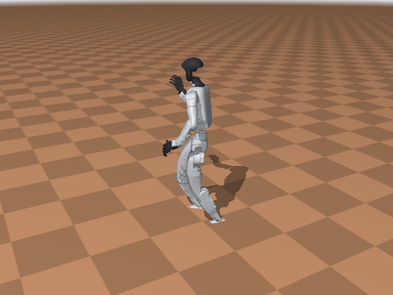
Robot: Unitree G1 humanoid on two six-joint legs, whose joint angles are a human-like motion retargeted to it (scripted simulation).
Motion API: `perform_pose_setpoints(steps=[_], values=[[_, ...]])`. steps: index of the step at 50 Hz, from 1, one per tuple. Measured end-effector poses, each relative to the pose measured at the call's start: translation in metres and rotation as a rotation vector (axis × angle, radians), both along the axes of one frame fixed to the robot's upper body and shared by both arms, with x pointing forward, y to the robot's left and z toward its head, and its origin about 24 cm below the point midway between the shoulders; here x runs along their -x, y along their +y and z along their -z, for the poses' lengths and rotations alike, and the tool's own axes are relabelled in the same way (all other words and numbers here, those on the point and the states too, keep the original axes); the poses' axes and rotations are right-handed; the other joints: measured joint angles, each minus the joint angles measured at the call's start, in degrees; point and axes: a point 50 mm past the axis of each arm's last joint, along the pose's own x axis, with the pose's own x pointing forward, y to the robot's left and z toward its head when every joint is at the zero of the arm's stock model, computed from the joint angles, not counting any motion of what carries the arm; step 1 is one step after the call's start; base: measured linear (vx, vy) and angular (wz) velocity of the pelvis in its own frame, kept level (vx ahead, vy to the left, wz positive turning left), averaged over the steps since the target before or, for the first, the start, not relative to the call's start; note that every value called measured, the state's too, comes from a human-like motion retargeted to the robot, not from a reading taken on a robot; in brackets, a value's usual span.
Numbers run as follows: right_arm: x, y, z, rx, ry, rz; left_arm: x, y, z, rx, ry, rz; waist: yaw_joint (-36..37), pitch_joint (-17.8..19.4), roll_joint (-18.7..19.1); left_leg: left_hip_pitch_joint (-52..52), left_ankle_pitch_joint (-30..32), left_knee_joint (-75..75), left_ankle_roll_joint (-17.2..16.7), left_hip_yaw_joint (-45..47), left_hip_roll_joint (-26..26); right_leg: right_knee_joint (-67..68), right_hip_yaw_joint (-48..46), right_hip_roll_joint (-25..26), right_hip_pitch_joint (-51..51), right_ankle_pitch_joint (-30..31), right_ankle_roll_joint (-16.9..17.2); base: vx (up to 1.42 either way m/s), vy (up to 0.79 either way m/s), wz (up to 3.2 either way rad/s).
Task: Dance
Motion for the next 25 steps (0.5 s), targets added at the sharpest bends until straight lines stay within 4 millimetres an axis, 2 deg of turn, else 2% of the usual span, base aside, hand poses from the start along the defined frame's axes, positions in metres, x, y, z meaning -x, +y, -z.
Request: perform_pose_setpoints(steps=[2,4,5,9,12,15,19,25], values=[[-0.002,0.018,0.000,0.058,-0.001,-0.091,-0.012,-0.010,-0.012,0.057,-0.070,0.008,0.41,0.56,-0.70,-0.74,-0.81,2.04,0.29,-0.14,-0.59,2.26,0.55,-0.93,-0.97,-1.30,0.26,0.00,0.00,0.00],[-0.005,0.046,0.004,0.133,0.021,-0.213,-0.025,-0.018,-0.032,0.128,-0.159,0.007,0.72,-0.07,-0.52,-2.41,-1.07,2.49,0.71,-0.47,-0.67,1.66,0.32,-0.83,-2.06,-1.37,0.29,0.00,0.00,0.00],[-0.005,0.063,0.007,0.169,0.041,-0.282,-0.031,-0.022,-0.043,0.167,-0.201,0.005,0.87,-0.94,-0.13,-3.61,-0.95,2.34,0.91,-0.54,-0.41,0.56,-0.01,-0.41,-2.77,-0.90,0.21,0.00,0.00,0.00],[-0.005,0.119,0.031,0.296,0.156,-0.570,-0.048,-0.049,-0.084,0.342,-0.387,0.036,2.52,-0.56,-0.94,-4.78,-1.78,5.06,0.72,-0.34,-0.31,2.66,0.63,-0.88,-4.02,-2.04,0.04,-0.02,-0.03,-0.04],[-0.003,0.155,0.050,0.357,0.240,-0.778,-0.054,-0.066,-0.113,0.462,-0.498,0.064,3.43,-0.63,-1.10,-5.74,-2.55,6.39,0.69,-0.40,-0.05,3.35,0.78,-0.77,-4.82,-2.61,-0.36,0.00,0.00,0.00],[-0.002,0.183,0.063,0.402,0.297,-0.954,-0.056,-0.076,-0.135,0.553,-0.565,0.086,3.61,-1.17,-0.51,-6.86,-3.06,6.51,0.88,-0.75,0.34,2.78,0.46,-0.09,-5.59,-2.49,-0.76,0.00,0.00,0.00],[0.005,0.199,0.073,0.420,0.339,-1.085,-0.053,-0.081,-0.142,0.615,-0.565,0.111,3.79,-0.76,-1.01,-7.14,-3.79,8.02,0.82,-1.06,0.26,4.91,0.83,-0.37,-6.33,-2.77,-0.76,0.00,0.00,0.00],[0.010,0.202,0.079,0.419,0.371,-1.160,-0.047,-0.086,-0.147,0.670,-0.542,0.152,3.70,-0.38,-1.79,-6.80,-3.99,8.95,0.78,-1.44,-0.07,7.22,1.24,-0.82,-6.88,-2.30,-0.60,0.00,0.00,0.00]])
